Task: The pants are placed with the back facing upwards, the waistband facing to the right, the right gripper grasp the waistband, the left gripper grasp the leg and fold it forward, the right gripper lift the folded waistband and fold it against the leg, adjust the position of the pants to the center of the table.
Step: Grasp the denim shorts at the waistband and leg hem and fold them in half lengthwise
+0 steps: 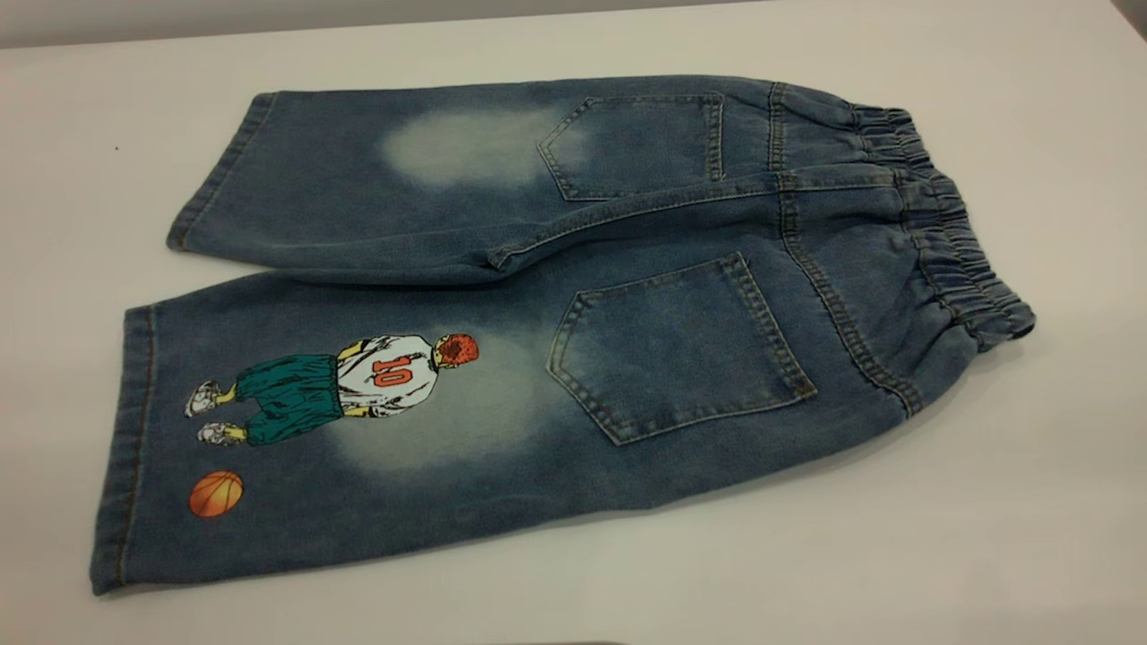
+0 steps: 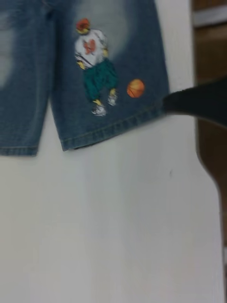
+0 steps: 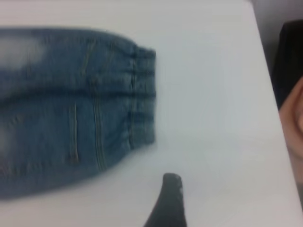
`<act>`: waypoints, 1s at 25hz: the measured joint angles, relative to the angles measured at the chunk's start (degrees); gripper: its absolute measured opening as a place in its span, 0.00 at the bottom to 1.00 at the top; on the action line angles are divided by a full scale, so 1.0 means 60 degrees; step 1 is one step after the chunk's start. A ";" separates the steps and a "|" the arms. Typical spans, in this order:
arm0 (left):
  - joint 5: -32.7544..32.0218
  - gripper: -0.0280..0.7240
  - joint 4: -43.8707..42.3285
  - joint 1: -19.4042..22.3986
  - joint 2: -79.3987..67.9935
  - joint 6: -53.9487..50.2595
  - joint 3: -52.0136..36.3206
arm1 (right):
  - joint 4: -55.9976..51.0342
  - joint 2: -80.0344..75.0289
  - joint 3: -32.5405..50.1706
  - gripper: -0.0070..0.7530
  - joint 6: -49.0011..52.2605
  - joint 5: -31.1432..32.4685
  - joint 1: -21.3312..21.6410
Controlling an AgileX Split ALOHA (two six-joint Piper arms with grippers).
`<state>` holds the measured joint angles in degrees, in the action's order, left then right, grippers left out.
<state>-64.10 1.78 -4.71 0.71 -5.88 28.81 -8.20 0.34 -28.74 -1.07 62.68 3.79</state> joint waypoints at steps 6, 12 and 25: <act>0.1260 0.67 0.0000 0.0000 -0.2081 -0.0371 0.0919 | -0.0128 -0.1616 -0.1165 0.78 0.0178 -0.0891 0.0000; 0.3318 0.67 0.0221 0.0000 -0.5695 -0.0371 0.1340 | -0.0823 -0.4573 -0.1252 0.78 0.0178 -0.1880 0.0000; 0.6607 0.67 0.3534 0.0000 -1.1138 0.3733 0.1360 | -0.6294 -1.0766 -0.0558 0.78 -0.3841 -0.4749 0.0000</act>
<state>-24.46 22.98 -4.71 -66.12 16.52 36.97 -45.96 -64.26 -32.09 -24.11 34.19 3.79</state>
